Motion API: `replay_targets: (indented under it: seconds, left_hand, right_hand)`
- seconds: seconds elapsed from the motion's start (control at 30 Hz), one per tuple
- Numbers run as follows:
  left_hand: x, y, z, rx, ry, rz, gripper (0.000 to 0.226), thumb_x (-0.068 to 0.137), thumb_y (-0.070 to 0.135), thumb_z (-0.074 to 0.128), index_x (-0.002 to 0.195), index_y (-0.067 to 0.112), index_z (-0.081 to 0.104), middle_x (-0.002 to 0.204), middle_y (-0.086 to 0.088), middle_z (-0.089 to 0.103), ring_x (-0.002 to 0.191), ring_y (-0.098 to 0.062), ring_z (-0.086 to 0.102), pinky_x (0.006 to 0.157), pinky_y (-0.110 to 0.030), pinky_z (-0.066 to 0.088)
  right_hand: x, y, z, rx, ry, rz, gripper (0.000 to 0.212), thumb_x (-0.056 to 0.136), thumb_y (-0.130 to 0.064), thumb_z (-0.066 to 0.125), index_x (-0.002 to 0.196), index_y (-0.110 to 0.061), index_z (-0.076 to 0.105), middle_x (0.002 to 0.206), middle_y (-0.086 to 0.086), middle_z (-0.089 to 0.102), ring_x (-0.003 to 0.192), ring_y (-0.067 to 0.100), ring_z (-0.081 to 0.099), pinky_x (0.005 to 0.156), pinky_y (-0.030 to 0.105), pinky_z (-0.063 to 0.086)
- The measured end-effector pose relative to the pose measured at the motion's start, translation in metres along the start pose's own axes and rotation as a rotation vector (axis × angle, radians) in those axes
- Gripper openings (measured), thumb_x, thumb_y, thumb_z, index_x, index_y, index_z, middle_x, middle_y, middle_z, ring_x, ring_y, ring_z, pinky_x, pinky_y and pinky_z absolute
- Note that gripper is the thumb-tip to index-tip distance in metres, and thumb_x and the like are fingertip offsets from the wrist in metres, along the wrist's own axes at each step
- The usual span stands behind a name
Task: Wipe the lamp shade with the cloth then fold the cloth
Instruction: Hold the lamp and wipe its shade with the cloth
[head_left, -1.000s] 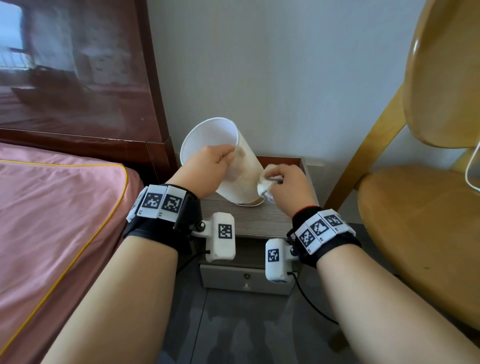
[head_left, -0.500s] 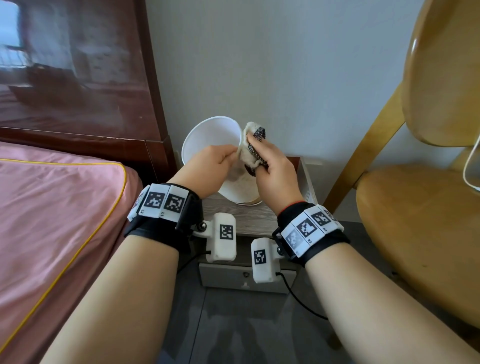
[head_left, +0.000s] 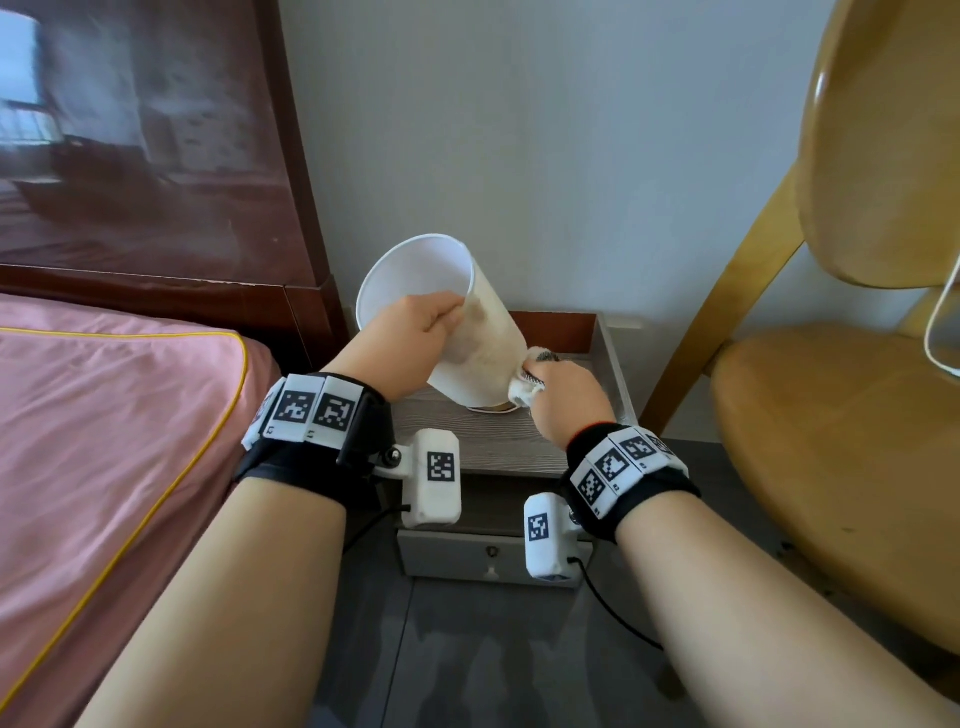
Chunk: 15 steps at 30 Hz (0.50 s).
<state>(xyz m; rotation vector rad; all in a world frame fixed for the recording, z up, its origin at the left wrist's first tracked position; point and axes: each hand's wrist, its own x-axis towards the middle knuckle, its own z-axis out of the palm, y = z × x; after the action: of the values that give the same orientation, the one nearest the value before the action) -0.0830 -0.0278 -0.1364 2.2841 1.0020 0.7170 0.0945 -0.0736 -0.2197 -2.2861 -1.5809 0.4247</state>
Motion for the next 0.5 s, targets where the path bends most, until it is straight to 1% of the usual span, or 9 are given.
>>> replay_targets:
  seconds: [0.03,0.07,0.1,0.17,0.23,0.27,0.33,0.4,0.5]
  left_hand:
    - [-0.001,0.0,-0.002,0.0,-0.005,-0.008,0.025,0.102,0.024,0.039,0.094,0.023,0.062,0.087,-0.006,0.065,0.083,-0.022,0.055,0.076,-0.031,0.043]
    - [-0.002,0.0,-0.003,0.001,-0.007,-0.018,0.025,0.102,0.024,0.039,0.099,0.021,0.063,0.093,-0.008,0.066,0.088,-0.024,0.056,0.078,-0.03,0.043]
    - [-0.003,-0.001,-0.005,0.003,-0.01,-0.026,0.027,0.103,0.024,0.038,0.104,0.018,0.064,0.098,-0.01,0.067,0.092,-0.026,0.058,0.079,-0.029,0.042]
    - [-0.005,-0.002,-0.007,0.009,-0.019,-0.037,0.029,0.103,0.024,0.038,0.112,0.014,0.065,0.104,-0.014,0.068,0.099,-0.029,0.058,0.079,-0.027,0.04]
    - [-0.005,-0.002,-0.009,0.012,-0.022,-0.035,0.029,0.102,0.023,0.039,0.11,0.011,0.065,0.104,-0.018,0.067,0.097,-0.032,0.058,0.076,-0.026,0.039]
    - [-0.005,-0.002,-0.01,0.012,-0.026,-0.03,0.029,0.102,0.023,0.04,0.107,0.01,0.065,0.102,-0.019,0.066,0.091,-0.031,0.057,0.073,-0.025,0.038]
    - [-0.005,-0.002,-0.01,0.015,-0.044,-0.012,0.027,0.102,0.022,0.04,0.1,0.011,0.065,0.092,-0.017,0.065,0.079,-0.021,0.052,0.064,-0.017,0.038]
    - [-0.004,0.0,-0.01,0.011,-0.057,0.0,0.025,0.102,0.021,0.041,0.098,0.016,0.065,0.084,-0.008,0.061,0.07,-0.013,0.048,0.056,-0.005,0.035]
    - [-0.005,0.002,-0.01,-0.002,-0.084,0.005,0.027,0.101,0.019,0.042,0.103,0.011,0.068,0.083,-0.011,0.062,0.07,-0.013,0.047,0.059,-0.008,0.036]
  right_hand:
    - [0.001,0.0,-0.002,-0.01,-0.055,0.048,0.02,0.08,-0.001,0.047,0.092,-0.015,0.057,0.096,0.01,0.063,0.088,0.027,0.056,0.071,0.03,0.04]
    - [0.0,0.001,-0.002,0.019,-0.037,0.077,0.017,0.077,-0.001,0.047,0.084,-0.014,0.056,0.086,0.008,0.061,0.084,0.028,0.055,0.069,0.03,0.042]
    - [-0.002,0.004,-0.003,0.096,0.026,0.092,0.018,0.077,-0.001,0.048,0.086,-0.012,0.059,0.085,0.009,0.061,0.084,0.031,0.057,0.069,0.032,0.046]
    - [-0.007,0.007,-0.007,0.254,0.196,0.105,0.033,0.083,-0.004,0.049,0.109,-0.016,0.065,0.105,0.013,0.065,0.094,0.03,0.059,0.08,0.036,0.051]
    - [-0.007,0.007,-0.012,0.447,0.321,0.093,0.042,0.088,-0.006,0.047,0.124,-0.023,0.061,0.124,0.01,0.061,0.106,0.027,0.058,0.086,0.032,0.047]
    - [-0.006,0.004,-0.016,0.545,0.365,0.065,0.045,0.089,-0.005,0.045,0.128,-0.023,0.059,0.129,0.008,0.059,0.111,0.025,0.057,0.089,0.03,0.044]
    - [-0.006,-0.004,-0.023,0.646,0.448,-0.008,0.049,0.089,-0.002,0.043,0.131,-0.021,0.057,0.133,0.007,0.057,0.119,0.023,0.054,0.096,0.026,0.04]
    - [-0.008,-0.012,-0.029,0.668,0.519,-0.101,0.05,0.089,0.001,0.042,0.132,-0.02,0.057,0.134,0.006,0.056,0.123,0.019,0.051,0.103,0.024,0.038]
    - [-0.013,-0.023,-0.035,0.686,0.566,-0.268,0.054,0.086,0.007,0.041,0.132,-0.016,0.056,0.132,0.006,0.057,0.124,0.016,0.051,0.106,0.024,0.037]
